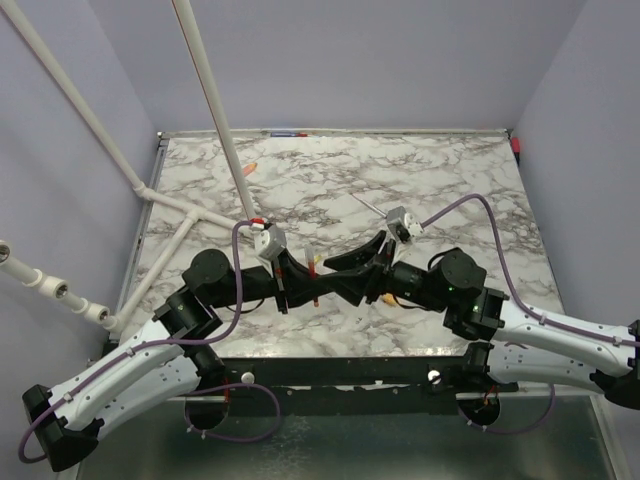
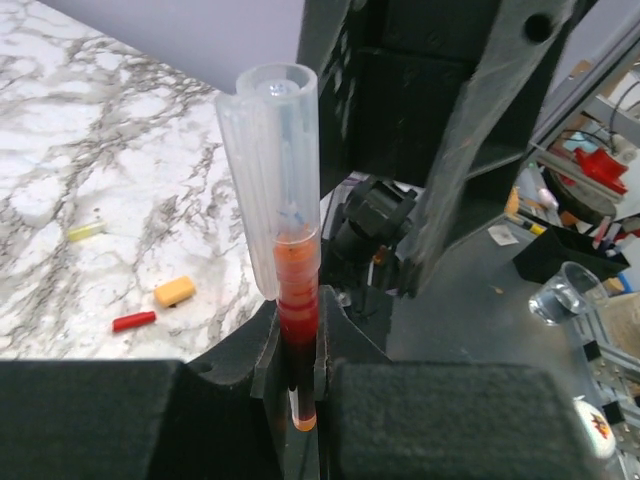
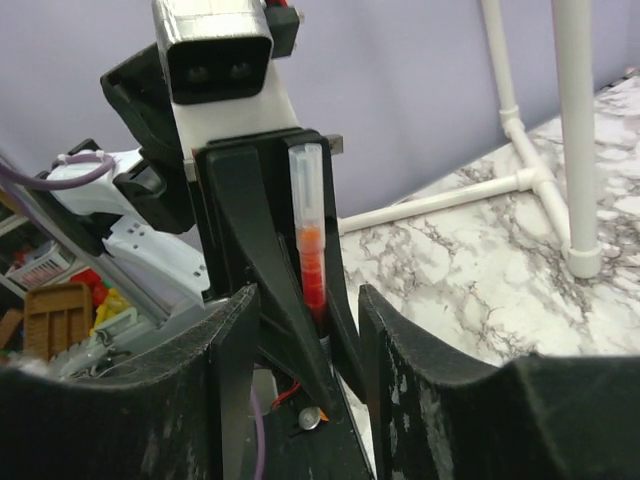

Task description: Insert the pens into the pen caps

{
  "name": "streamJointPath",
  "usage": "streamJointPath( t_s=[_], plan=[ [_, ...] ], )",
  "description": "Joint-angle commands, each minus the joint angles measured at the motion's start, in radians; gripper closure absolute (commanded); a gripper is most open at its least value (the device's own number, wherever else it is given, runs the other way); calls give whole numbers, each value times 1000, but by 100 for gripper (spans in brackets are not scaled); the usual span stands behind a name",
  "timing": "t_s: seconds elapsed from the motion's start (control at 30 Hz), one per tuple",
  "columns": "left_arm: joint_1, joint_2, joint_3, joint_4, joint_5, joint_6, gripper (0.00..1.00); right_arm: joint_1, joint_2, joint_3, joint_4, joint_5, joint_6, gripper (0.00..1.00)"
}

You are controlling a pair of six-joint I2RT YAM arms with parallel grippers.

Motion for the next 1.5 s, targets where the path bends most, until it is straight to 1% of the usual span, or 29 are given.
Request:
streamJointPath(
  t_s=[0.0,0.1,0.2,0.3,0.37,0.43,0.5,0.67,0.8,1.0,1.3,1.47],
  plan=[
    [-1,-5,31,-65,-102,63,100,6,-4,106,-178,97,-49,51],
    [-1,-4,40,-125,-201,95,100,6,23,170,-272,142,-75,47],
    [-1,-2,49,-165,-244,114,100,6,51,235,-348,183,-91,44],
    [-1,-2,57,-196,-292,125,100,6,94,308,-429,201,-102,44],
    [-1,0,61,-215,-313,135,100,6,129,361,-476,241,-95,44],
    [-1,2,63,-226,-319,143,100,6,168,416,-524,269,-93,45],
    [0,4,62,-232,-320,143,100,6,199,454,-549,262,-94,47],
    [-1,0,62,-240,-329,137,100,6,250,513,-561,262,-93,50],
    [-1,-9,59,-241,-333,135,100,6,289,541,-570,261,-96,56],
    [-1,-9,61,-242,-325,135,100,6,340,566,-564,235,-92,58],
    [0,3,61,-240,-301,128,100,7,362,551,-527,212,-84,64],
    [-1,9,61,-241,-294,126,100,6,367,537,-514,201,-79,71]
  ],
)
